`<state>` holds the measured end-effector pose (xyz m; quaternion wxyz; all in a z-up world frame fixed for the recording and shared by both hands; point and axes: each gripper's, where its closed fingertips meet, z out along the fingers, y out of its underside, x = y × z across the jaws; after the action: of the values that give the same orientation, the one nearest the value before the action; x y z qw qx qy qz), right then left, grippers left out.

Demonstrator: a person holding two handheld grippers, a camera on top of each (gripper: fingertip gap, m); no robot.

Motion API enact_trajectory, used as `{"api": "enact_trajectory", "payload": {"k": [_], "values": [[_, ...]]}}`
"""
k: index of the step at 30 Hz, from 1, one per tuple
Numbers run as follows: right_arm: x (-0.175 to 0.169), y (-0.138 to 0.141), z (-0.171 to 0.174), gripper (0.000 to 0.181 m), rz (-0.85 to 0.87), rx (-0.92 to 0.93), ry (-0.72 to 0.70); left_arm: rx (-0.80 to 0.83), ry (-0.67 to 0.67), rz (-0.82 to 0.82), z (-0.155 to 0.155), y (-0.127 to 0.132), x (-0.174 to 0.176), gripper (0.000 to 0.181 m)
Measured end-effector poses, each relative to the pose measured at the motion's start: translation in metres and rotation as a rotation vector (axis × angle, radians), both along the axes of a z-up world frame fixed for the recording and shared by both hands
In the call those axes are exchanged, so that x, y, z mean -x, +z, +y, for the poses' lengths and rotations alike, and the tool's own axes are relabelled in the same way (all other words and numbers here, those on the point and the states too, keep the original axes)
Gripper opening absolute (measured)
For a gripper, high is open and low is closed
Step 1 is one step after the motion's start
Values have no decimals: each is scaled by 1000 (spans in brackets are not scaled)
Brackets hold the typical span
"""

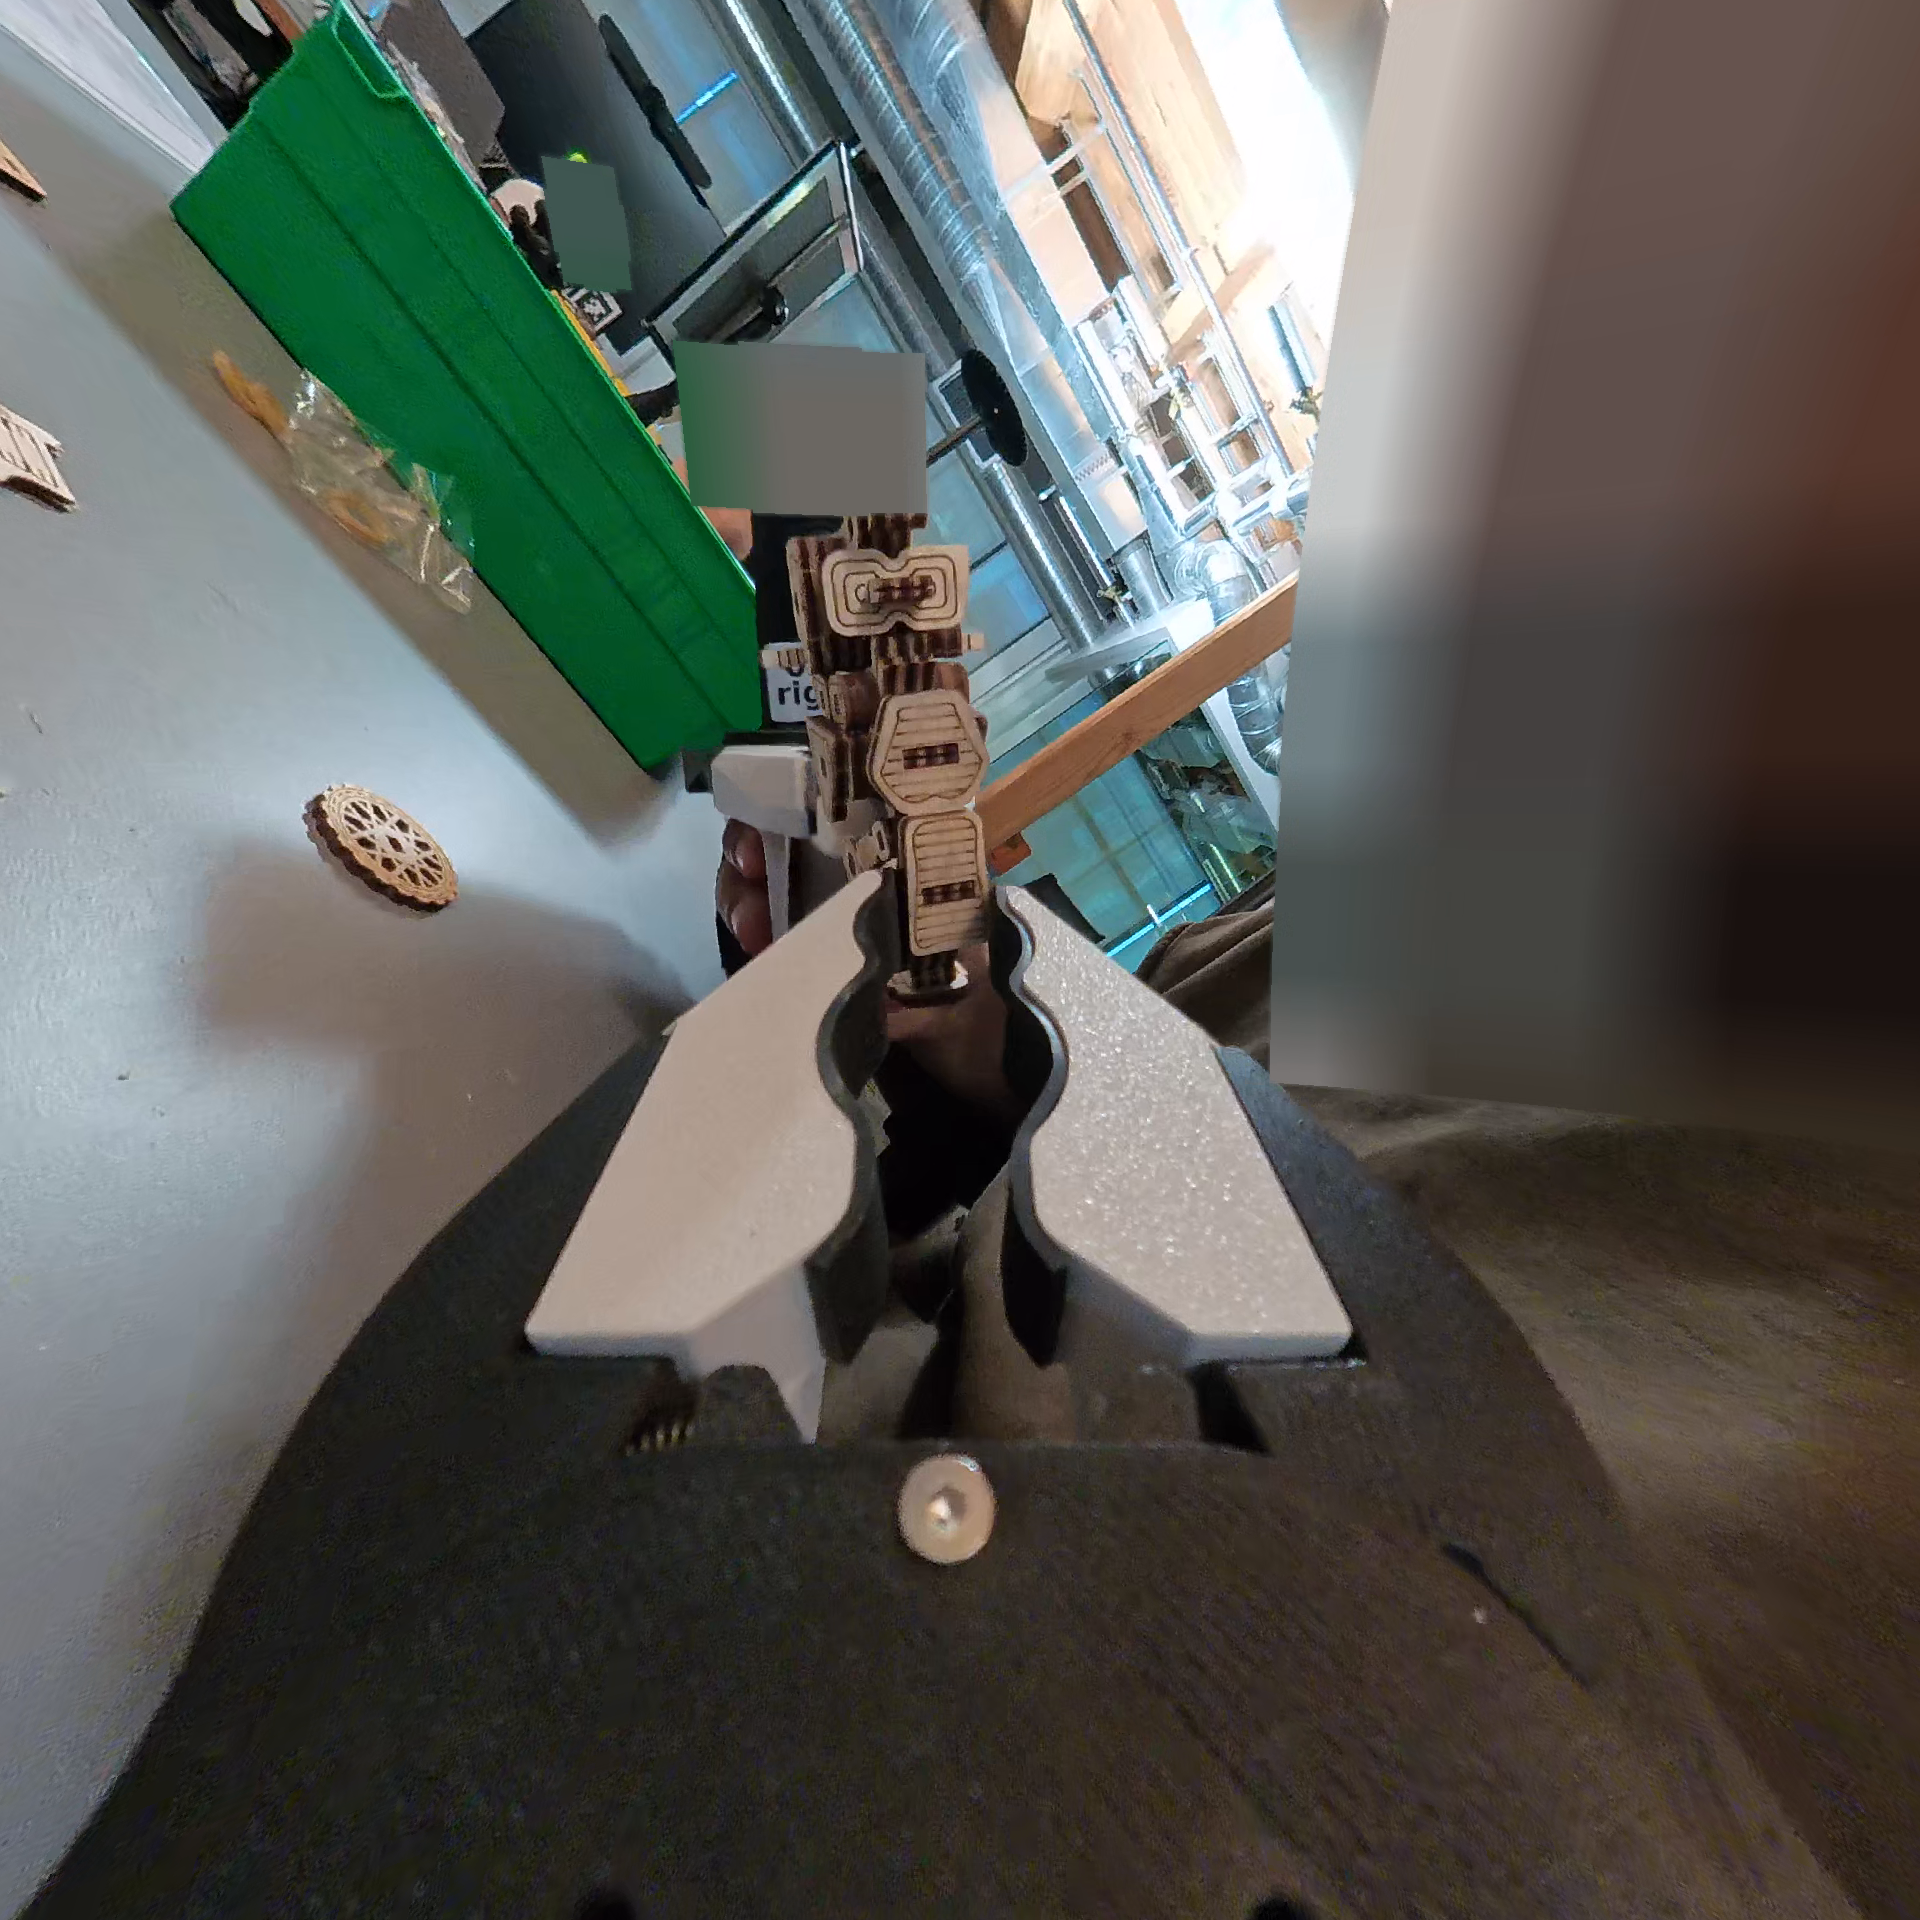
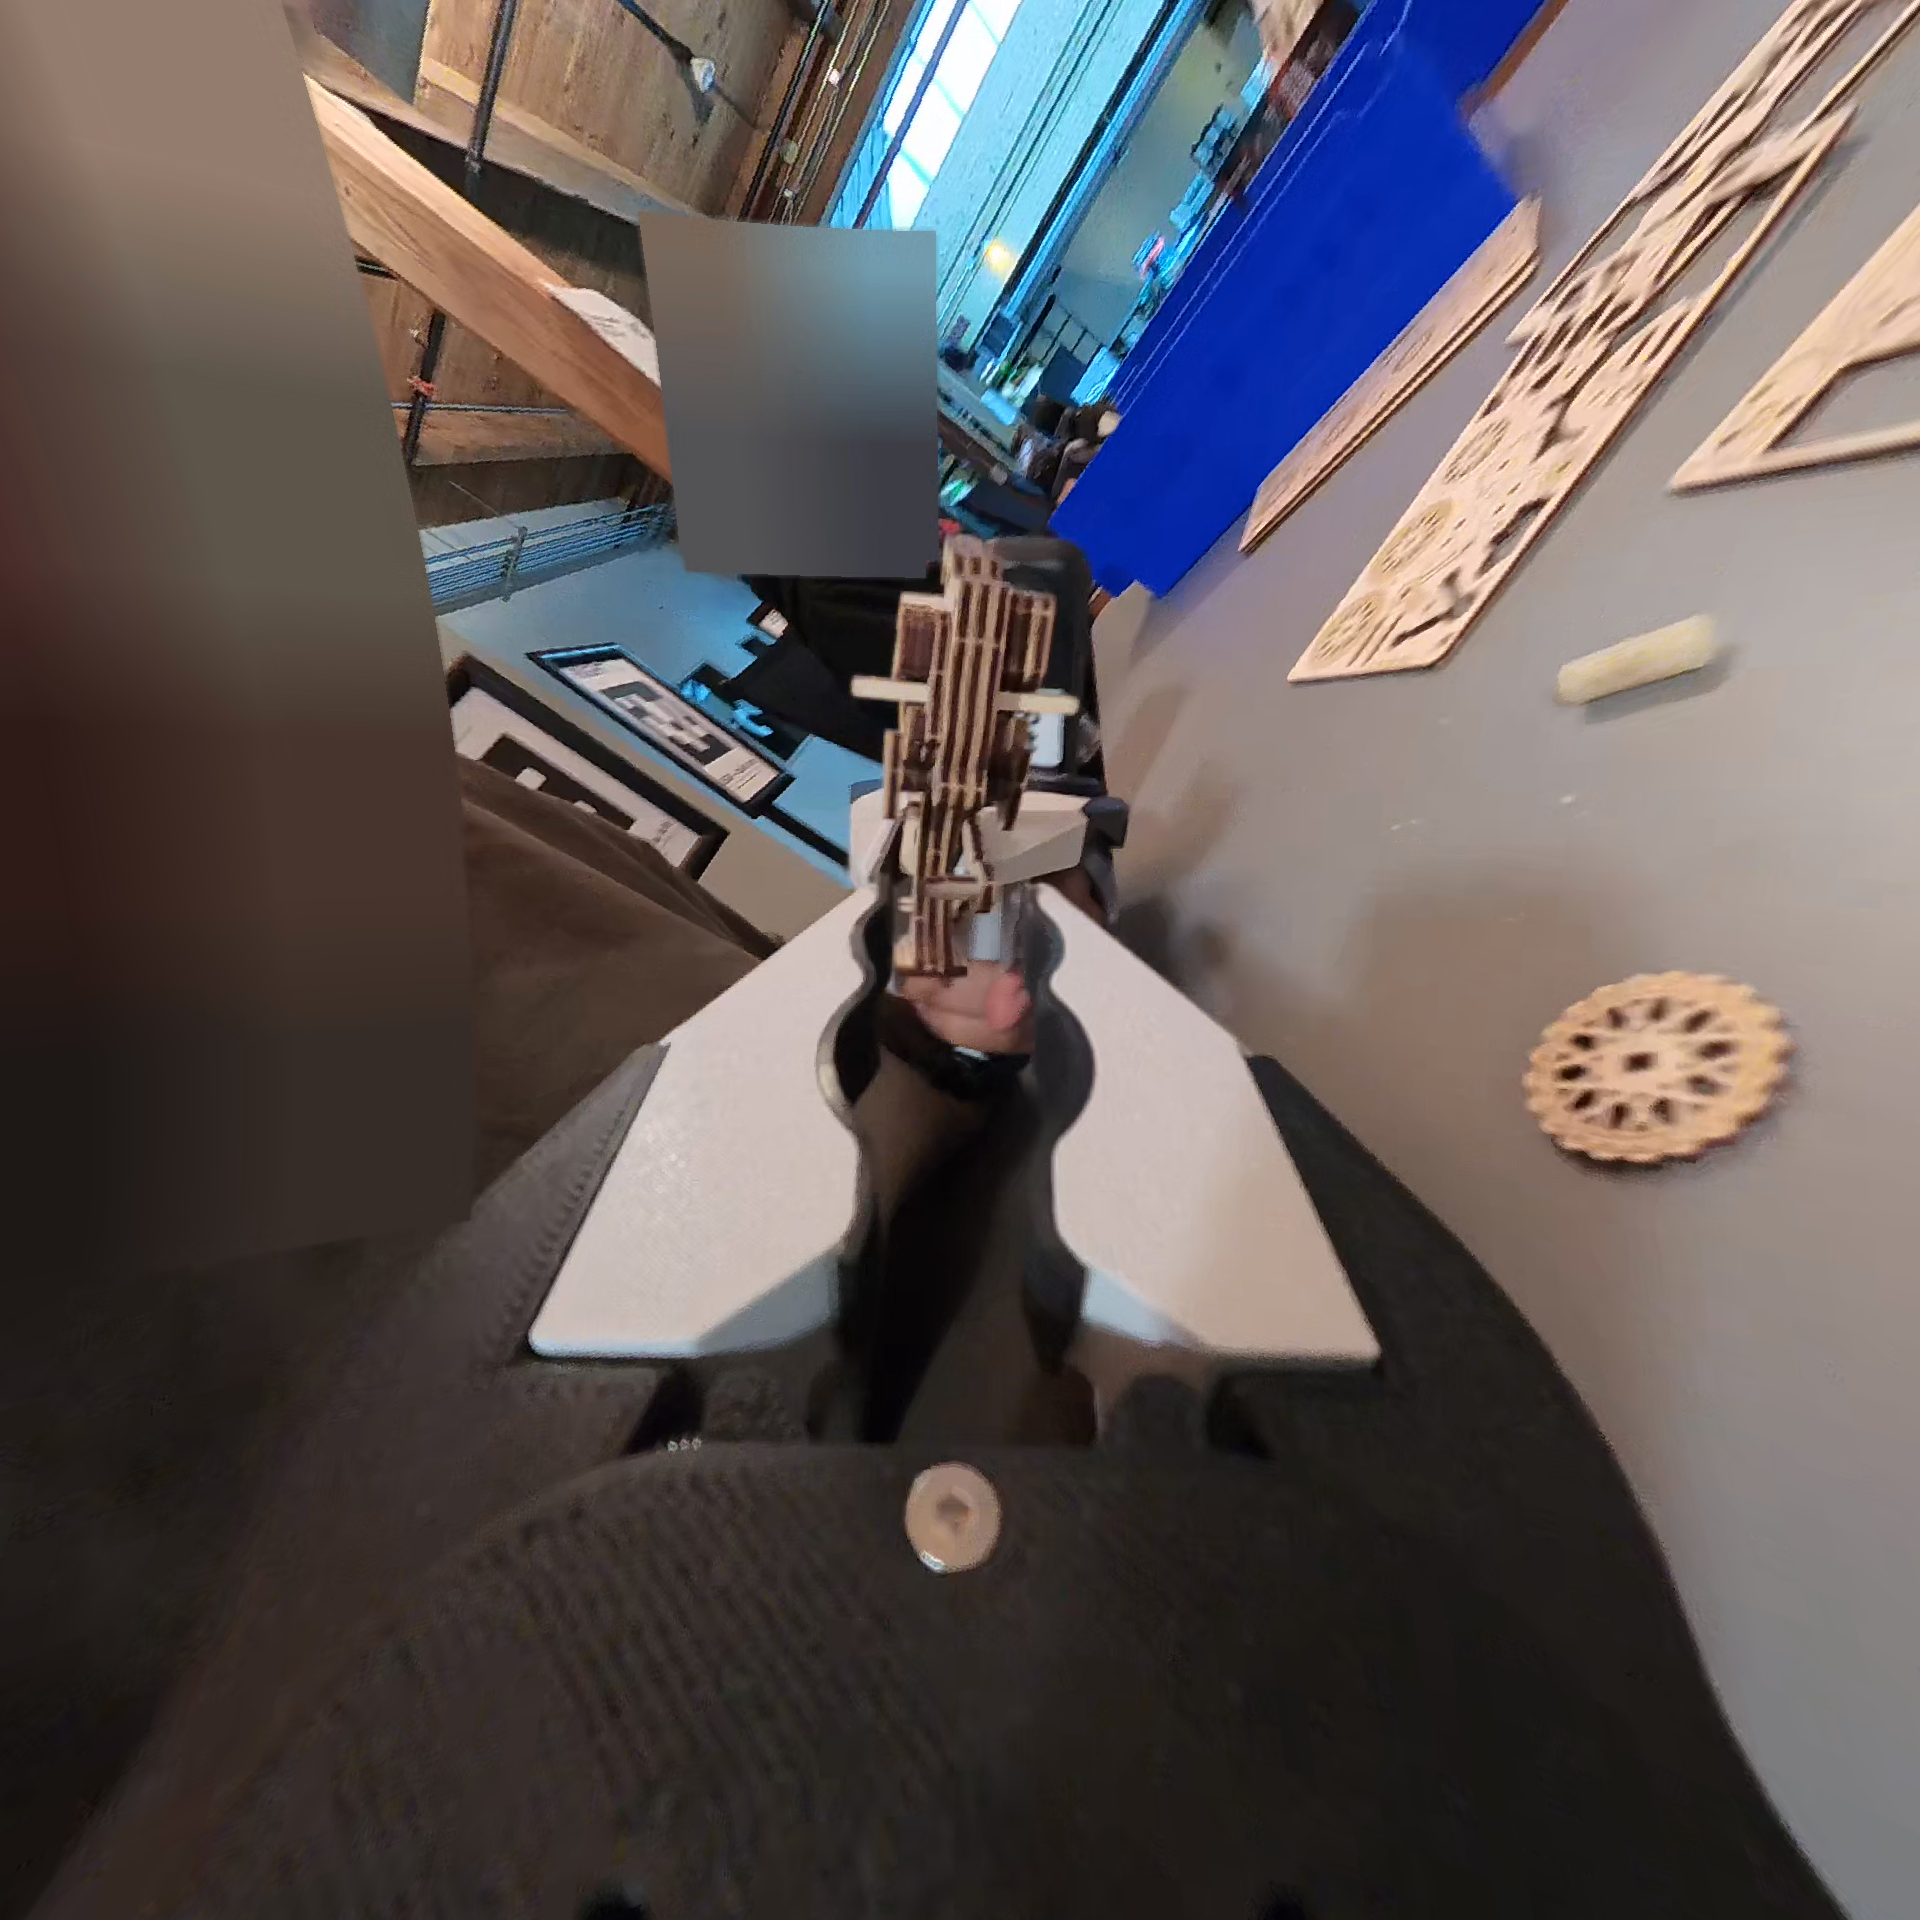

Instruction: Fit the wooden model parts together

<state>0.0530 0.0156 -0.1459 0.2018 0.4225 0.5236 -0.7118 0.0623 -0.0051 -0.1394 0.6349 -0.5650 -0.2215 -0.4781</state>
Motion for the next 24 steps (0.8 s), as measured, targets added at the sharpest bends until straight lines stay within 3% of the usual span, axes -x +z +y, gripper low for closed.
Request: {"api": "enact_trajectory", "payload": {"k": [7, 14, 17, 18, 19, 20, 24], "values": [[14, -2, 23, 25, 121, -197, -141, 32, 44, 14, -1, 2, 18, 13], [39, -15, 45, 52, 323, -545, -340, 63, 35, 28, 3, 3, 51, 13], [53, -15, 58, 57, 363, -602, -417, 59, 8, 42, 10, 4, 66, 13], [56, -18, 61, 49, 357, -615, -416, 56, 1, 44, 13, 4, 72, 13], [54, -22, 60, 16, 332, -618, -370, 51, -4, 44, 15, 4, 77, 13], [53, -23, 58, 0, 313, -595, -315, 43, -9, 44, 17, 4, 80, 13], [65, -30, 66, 0, 253, -557, -291, 32, -9, 7, 21, -4, 85, 13]]}}
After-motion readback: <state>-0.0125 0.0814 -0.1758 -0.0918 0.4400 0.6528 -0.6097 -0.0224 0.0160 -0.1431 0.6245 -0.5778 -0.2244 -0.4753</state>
